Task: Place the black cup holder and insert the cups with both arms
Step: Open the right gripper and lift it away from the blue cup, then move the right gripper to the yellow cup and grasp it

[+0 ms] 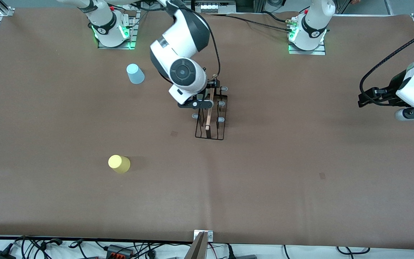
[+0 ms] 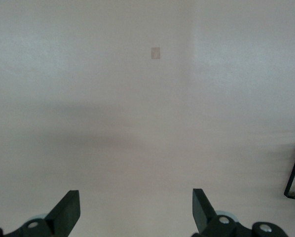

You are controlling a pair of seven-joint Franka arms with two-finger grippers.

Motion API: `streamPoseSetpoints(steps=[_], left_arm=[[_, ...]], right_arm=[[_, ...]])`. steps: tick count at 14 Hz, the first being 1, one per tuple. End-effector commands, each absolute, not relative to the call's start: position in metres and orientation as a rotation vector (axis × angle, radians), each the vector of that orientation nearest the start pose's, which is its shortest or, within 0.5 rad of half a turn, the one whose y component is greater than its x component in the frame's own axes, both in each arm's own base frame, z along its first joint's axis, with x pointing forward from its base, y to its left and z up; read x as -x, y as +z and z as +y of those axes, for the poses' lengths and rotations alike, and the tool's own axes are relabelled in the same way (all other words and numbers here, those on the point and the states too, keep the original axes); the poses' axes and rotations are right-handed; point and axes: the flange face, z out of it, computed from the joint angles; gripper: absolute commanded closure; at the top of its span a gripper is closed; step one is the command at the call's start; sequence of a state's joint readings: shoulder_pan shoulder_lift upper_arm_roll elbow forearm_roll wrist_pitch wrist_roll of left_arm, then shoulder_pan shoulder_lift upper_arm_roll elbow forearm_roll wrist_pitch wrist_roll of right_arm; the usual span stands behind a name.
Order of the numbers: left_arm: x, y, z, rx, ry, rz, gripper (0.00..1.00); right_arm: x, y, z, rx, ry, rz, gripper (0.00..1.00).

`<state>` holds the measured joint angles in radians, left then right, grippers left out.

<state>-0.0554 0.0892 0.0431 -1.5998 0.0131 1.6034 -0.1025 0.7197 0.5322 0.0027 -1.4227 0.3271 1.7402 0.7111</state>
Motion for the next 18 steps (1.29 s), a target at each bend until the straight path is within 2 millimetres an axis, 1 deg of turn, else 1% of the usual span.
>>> streamPoseSetpoints(steps=[1, 2, 3, 4, 5, 6, 7, 8, 9, 11, 13, 14, 16, 18], left_arm=[[-0.572, 0.567, -0.008, 3.134, 0.137, -0.147, 0.00], [-0.572, 0.567, -0.008, 3.134, 0.140, -0.147, 0.00], [-0.572, 0.567, -0.010, 3.134, 0.140, -0.143, 0.00], [-0.572, 0.568, -0.010, 3.134, 0.137, -0.143, 0.00], [-0.572, 0.568, -0.010, 3.134, 0.135, -0.143, 0.00], [-0.572, 0.569, -0.009, 3.134, 0.135, -0.145, 0.00], [-0.572, 0.568, -0.008, 3.134, 0.137, -0.145, 0.00], [-0.572, 0.568, -0.008, 3.134, 0.137, -0.145, 0.00], [-0.572, 0.568, -0.009, 3.134, 0.137, -0.145, 0.00], [-0.572, 0.568, -0.010, 3.134, 0.137, -0.140, 0.00], [-0.572, 0.568, -0.010, 3.134, 0.137, -0.140, 0.00], [-0.572, 0.568, -0.010, 3.134, 0.137, -0.140, 0.00], [-0.572, 0.568, -0.009, 3.134, 0.140, -0.143, 0.00], [-0.572, 0.568, -0.009, 3.134, 0.137, -0.143, 0.00]], right_arm=[[-0.556, 0.406, 0.388, 3.001, 0.509, 0.338, 0.00], [-0.574, 0.403, 0.361, 3.041, 0.452, 0.366, 0.00], [-0.593, 0.397, 0.330, 3.123, 0.376, 0.352, 0.00], [-0.610, 0.391, 0.301, 3.179, 0.324, 0.375, 0.00], [-0.632, 0.377, 0.271, 3.183, 0.275, 0.436, 0.00], [-0.650, 0.370, 0.244, 3.159, 0.222, 0.474, 0.00], [-0.665, 0.356, 0.221, 3.154, 0.184, 0.453, 0.00], [-0.678, 0.346, 0.197, 3.149, 0.152, 0.413, 0.00], [-0.688, 0.338, 0.181, 3.142, 0.115, 0.379, 0.00], [-0.703, 0.317, 0.164, 3.135, 0.036, 0.309, 0.00], [-0.717, 0.299, 0.159, 3.122, -0.038, 0.296, 0.00], [-0.721, 0.292, 0.157, 3.122, -0.040, 0.280, 0.00], [-0.723, 0.275, 0.152, 3.133, -0.010, 0.210, 0.00], [-0.723, 0.265, 0.150, 3.143, 0.008, 0.120, 0.00]])
